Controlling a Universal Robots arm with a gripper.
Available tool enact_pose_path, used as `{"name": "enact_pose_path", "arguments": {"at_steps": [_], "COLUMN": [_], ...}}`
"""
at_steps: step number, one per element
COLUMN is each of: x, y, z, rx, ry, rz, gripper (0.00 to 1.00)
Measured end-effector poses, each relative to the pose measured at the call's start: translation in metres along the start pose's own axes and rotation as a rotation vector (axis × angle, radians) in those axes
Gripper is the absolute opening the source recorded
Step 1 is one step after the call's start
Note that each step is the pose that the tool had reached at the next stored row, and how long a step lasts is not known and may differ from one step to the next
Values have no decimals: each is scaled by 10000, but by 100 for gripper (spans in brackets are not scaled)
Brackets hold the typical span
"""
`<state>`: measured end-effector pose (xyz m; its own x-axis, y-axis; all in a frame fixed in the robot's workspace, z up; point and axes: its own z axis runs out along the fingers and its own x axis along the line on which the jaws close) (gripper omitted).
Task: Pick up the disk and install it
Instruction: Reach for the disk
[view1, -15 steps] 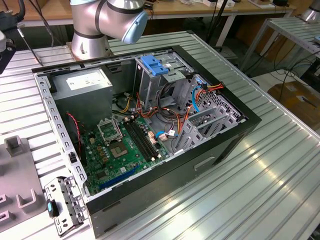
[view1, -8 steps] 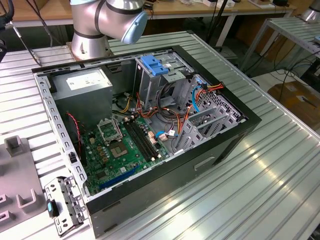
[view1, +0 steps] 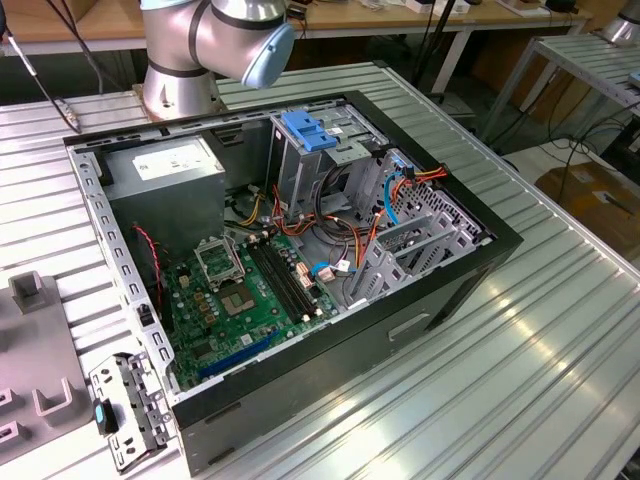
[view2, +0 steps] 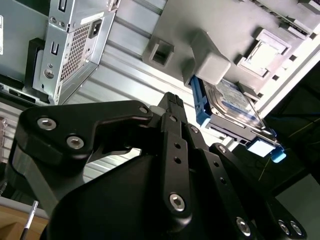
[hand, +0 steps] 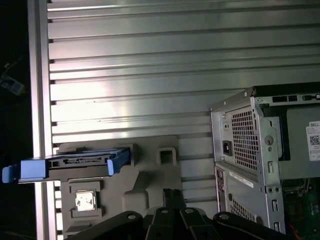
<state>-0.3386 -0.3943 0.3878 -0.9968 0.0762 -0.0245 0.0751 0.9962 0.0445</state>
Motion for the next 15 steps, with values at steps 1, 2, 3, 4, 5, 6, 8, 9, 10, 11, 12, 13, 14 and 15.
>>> {"name": "enact_pose_path", "arguments": {"at_steps": [1, 2, 3, 4, 5, 6, 8, 9, 10, 11, 12, 13, 14, 15], "x": [12, 28, 48, 62, 71, 86, 110, 121, 135, 143, 148, 149, 149, 151], "y": [4, 11, 20, 25, 29, 34, 42, 44, 47, 48, 49, 49, 48, 48], "z": [0, 1, 1, 1, 1, 1, 1, 1, 1, 2, 2, 2, 1, 2], "rx": [0, 0, 0, -1, 0, 0, 0, 0, 0, 0, -1, 0, 1, 0], "ry": [1, 0, 1, 0, 0, 1, 1, 1, 1, 0, 0, 0, 1, 1], "rz": [0, 1, 0, 0, 0, 0, 0, 0, 0, 0, 0, -1, -1, 0], "gripper": [11, 11, 11, 11, 11, 11, 11, 11, 11, 11, 11, 11, 11, 11]}}
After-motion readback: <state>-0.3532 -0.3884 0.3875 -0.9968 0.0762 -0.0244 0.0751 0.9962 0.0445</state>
